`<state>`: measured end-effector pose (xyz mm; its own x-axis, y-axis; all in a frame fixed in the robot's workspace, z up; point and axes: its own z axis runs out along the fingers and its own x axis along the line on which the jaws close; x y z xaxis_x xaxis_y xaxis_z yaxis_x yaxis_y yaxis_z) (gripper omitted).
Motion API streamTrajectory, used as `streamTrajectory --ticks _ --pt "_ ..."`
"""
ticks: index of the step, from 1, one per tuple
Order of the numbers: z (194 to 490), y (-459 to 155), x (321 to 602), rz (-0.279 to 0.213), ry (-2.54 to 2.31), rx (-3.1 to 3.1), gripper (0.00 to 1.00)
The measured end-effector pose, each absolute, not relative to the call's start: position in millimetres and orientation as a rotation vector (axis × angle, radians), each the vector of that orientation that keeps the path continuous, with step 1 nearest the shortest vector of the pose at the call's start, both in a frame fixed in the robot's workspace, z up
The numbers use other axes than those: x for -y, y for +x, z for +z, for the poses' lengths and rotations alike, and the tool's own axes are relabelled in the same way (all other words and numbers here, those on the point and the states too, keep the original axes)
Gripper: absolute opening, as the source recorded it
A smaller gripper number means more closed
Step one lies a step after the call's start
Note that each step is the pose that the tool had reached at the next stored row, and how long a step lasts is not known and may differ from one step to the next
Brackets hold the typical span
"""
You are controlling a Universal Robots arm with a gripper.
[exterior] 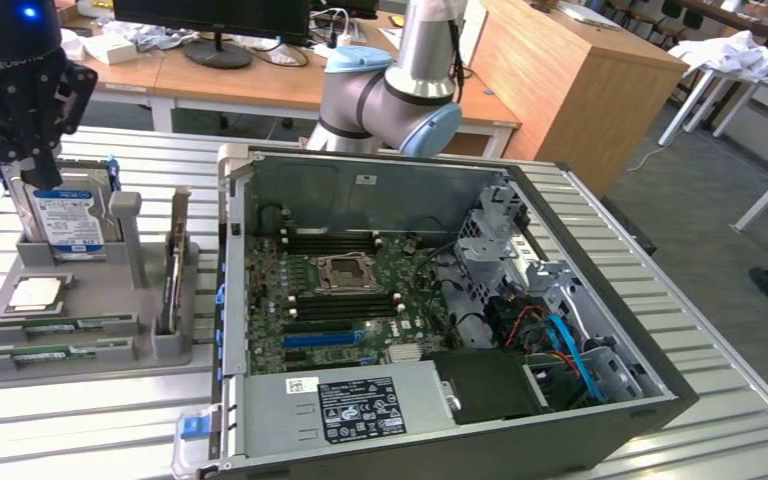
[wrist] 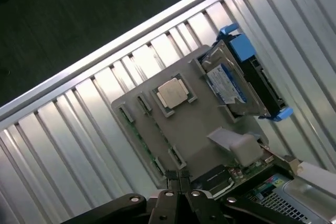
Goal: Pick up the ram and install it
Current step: 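Pick up the ram and move it above insertion slot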
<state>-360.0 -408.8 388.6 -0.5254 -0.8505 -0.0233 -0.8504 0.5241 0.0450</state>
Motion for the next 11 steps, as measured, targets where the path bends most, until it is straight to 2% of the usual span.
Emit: streamTrajectory --ticks 11 --pt "388.1 -360.0 408.9 -0.079 1.794 2.570 0.10"
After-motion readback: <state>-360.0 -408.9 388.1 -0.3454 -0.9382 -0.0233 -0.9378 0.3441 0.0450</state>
